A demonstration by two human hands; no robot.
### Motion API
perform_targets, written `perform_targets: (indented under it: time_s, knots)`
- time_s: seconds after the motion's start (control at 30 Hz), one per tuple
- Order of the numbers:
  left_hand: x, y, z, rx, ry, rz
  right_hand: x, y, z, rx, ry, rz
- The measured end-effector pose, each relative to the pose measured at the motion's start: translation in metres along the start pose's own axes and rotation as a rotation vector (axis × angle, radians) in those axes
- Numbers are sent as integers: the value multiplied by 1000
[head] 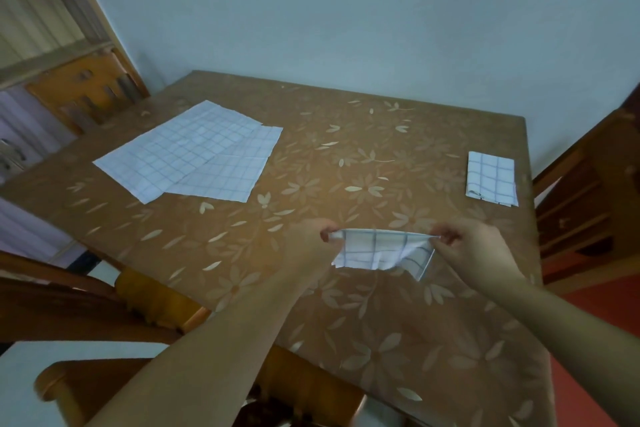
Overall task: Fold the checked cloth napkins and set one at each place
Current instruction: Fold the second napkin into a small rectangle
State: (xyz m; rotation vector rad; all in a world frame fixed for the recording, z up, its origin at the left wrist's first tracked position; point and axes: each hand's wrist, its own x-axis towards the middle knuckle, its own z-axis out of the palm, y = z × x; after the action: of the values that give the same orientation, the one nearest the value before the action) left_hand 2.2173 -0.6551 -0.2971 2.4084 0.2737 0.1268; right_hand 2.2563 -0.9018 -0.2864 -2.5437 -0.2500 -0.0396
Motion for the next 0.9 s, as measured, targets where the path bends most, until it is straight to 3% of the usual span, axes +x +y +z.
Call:
perform_targets:
  time_s: [0.1, 0.2, 0.3, 0.4, 0.5, 0.63, 0.77, 0.9]
  knots:
    - [0, -2, -7, -132, -50, -47, 4, 6, -5, 56, -168, 51]
    - [0, 0, -17, -455, -166, -179, 8, 7, -11, 429, -324, 206]
    - [-5, -3, -11, -473, -205, -225, 8, 10, 1, 612, -343, 371]
    - [-12, -20, 12, -426, -211, -248, 4, 22, 32, 492, -307, 433]
    - [-21, -43, 40, -181, -165, -260, 1, 36, 68, 248, -263, 406]
    - [-39, -55, 79, 369, -214, 6, -23, 36, 105, -179, -145, 78]
    - [-50, -42, 124, 507, -407, 212, -42, 19, 132, -276, -324, -198]
    - [-50, -53, 142, 584, -477, 253, -45, 39, 152, -363, -403, -215]
